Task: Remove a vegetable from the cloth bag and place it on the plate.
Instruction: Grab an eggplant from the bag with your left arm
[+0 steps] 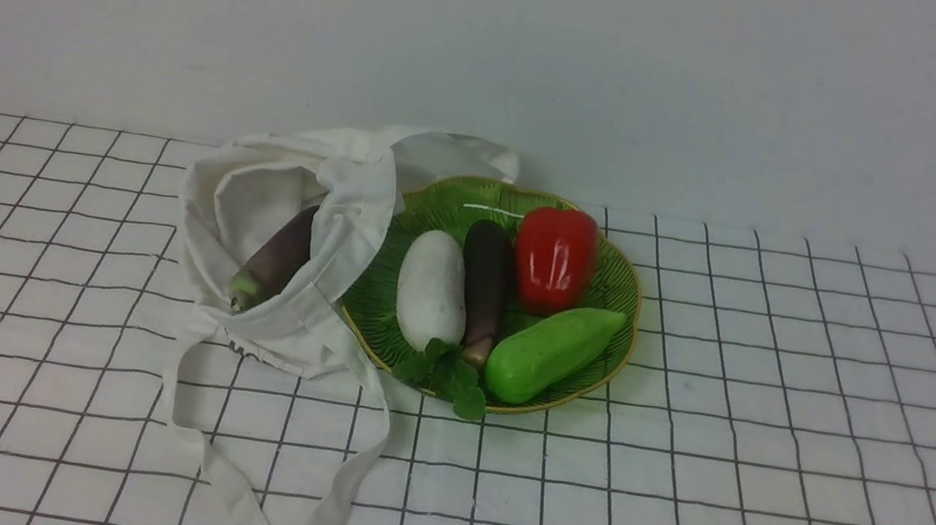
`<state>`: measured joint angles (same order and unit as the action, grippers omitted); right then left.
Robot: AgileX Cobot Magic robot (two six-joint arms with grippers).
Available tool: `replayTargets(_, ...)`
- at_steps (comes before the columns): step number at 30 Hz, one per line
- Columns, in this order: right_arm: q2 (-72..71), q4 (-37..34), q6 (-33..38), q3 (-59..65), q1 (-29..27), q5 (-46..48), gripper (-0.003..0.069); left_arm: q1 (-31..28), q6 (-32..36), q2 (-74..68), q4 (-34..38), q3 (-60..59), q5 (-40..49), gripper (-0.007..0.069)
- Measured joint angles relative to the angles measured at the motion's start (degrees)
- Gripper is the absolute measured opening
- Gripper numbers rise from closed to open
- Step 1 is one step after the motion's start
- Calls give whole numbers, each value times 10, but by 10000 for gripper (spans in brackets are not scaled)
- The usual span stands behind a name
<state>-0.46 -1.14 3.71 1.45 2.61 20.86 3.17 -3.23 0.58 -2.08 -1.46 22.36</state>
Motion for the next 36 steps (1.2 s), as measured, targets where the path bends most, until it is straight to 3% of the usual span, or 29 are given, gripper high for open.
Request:
replayTargets(13, 0, 0, 0, 0, 0, 0, -15, 0, -19, 0, 29, 0, -1, -8)
replayTargets(16, 0, 0, 0, 0, 0, 0, -15, 0, -88, 0, 149, 0, -1, -8)
replayTargets(19, 0, 0, 0, 0, 0, 0, -15, 0, -206, 0, 358, -2, 0, -8)
replayTargets(20, 0, 0, 0, 0, 0, 0, -15, 0, -212, 0, 370, -2, 0, -8)
replayTargets(21, 0, 0, 0, 0, 0, 0, -15, 0, -250, 0, 474, -2, 0, -8)
replayTargets(22, 0, 0, 0, 0, 0, 0, -15, 0, -252, 0, 484, -2, 0, -8)
replayTargets(24, 0, 0, 0, 0, 0, 0, -15, 0, -265, 0, 570, -2, -3, -8)
replayTargets(29, 0, 0, 0, 0, 0, 0, -15, -1, -218, 0, 622, -1, -51, -8)
replayTargets(32, 0, 0, 0, 0, 0, 0, -15, -1, -154, 0, 628, 28, -40, -8)
replayTargets(36, 0, 0, 0, 0, 0, 0, -15, -1, -21, -71, 594, 160, 24, -8)
